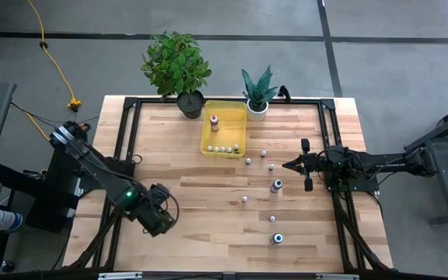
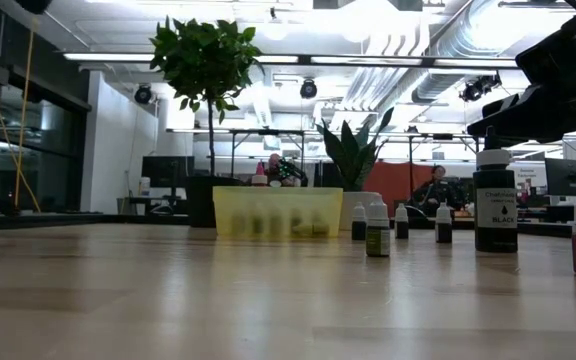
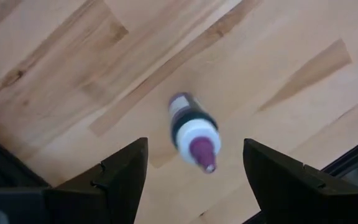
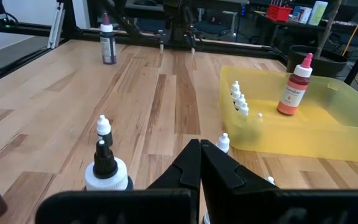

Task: Pick & Place food coloring
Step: Put the large purple food coloring bottle into the yellow bin

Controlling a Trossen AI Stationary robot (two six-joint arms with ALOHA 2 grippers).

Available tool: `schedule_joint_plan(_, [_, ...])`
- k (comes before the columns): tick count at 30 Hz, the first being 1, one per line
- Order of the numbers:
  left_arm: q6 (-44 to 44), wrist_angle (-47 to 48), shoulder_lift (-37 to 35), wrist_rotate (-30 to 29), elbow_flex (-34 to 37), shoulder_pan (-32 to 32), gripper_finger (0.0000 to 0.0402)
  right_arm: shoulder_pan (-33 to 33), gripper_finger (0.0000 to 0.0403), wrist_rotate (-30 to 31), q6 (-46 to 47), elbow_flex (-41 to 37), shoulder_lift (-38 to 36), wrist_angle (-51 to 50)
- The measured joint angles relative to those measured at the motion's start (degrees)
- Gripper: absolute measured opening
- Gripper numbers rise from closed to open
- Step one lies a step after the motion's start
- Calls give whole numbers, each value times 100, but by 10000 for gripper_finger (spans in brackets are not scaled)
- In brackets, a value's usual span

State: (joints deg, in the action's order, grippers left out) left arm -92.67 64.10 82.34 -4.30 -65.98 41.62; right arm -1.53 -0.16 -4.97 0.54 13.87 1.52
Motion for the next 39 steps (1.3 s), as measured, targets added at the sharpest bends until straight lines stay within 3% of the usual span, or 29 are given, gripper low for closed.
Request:
schedule_joint_plan(20, [390, -269, 670, 236, -2, 1, 249, -1, 0, 0, 0, 0, 0, 0])
schedule_joint_plan(24, [390, -269, 672, 228, -2, 1, 214, 1, 0, 0, 0, 0, 0, 0])
schedule_joint_plan(33, [433, -240, 667, 232, -9, -1, 90, 0, 0, -2, 0, 0, 0, 0])
schedule_joint_plan(39, [810, 79, 674, 396, -272, -247, 88, 0, 0, 0, -1, 0, 0, 0])
